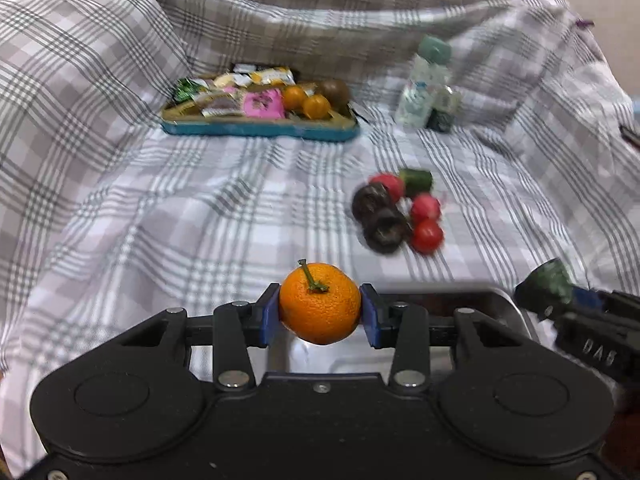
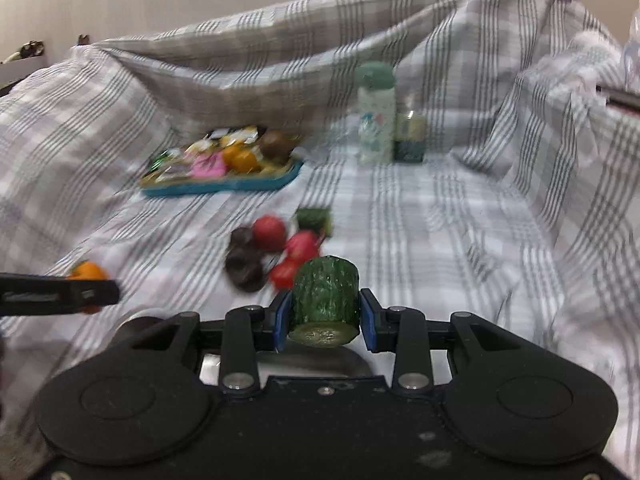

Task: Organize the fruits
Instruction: 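Carry the orange and cucumber over the steel tray and release both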

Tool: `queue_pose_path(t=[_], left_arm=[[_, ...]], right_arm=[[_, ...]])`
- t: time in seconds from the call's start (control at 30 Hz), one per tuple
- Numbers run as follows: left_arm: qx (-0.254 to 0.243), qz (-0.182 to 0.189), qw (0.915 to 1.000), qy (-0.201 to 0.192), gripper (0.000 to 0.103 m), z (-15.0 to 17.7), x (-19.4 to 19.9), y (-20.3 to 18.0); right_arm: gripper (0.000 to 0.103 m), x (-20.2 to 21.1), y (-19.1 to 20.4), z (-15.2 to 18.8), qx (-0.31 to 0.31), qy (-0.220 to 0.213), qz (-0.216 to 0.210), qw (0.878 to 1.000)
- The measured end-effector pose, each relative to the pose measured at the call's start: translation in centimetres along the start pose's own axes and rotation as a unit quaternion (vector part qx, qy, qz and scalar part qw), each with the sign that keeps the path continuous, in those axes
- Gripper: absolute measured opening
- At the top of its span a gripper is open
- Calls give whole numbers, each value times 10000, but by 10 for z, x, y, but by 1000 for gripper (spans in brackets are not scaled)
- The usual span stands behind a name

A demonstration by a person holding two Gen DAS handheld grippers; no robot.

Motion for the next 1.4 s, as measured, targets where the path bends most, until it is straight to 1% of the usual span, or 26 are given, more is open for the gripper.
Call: queue_pose_path(t=[0.1,0.23,0.3,0.43,0.53,0.87,0.93,1.4], left_arm=[[-153,-12,9998,125,49,11,0,-13],[-238,36,9993,296,49,21,-4,-23],[-258,27,9989,390,49,24,-10,-24],[-228,8,9987,463,49,26,-17,-22],[-203,36,9987,456,50,25,-19,-20],[-250,59,9991,329,49,21,-15,-22],[-277,13,9991,315,49,21,-14,-22],[-213,-66,9996,174,49,15,-8,-17]], right_arm=[[36,9,5,22,-69,320,-29,9995],[36,15,8,44,10,543,55,9985],[36,12,8,52,-39,683,25,9977],[36,4,7,61,-66,843,95,9964],[36,-2,5,60,-85,881,105,9960],[39,-3,7,53,-134,806,-14,9967],[39,-3,8,53,-117,794,-12,9968],[38,6,0,39,-222,432,55,9988]])
Point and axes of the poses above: each gripper's, at about its wrist camera, not at the fingertips, and x roughly against the way its jaws point, y to its left, z to its underside, the point moved 5 cm from there along -x, roughly the way its jaws point, and after that the axes turned 9 degrees about -x, right-handed, at the moved point
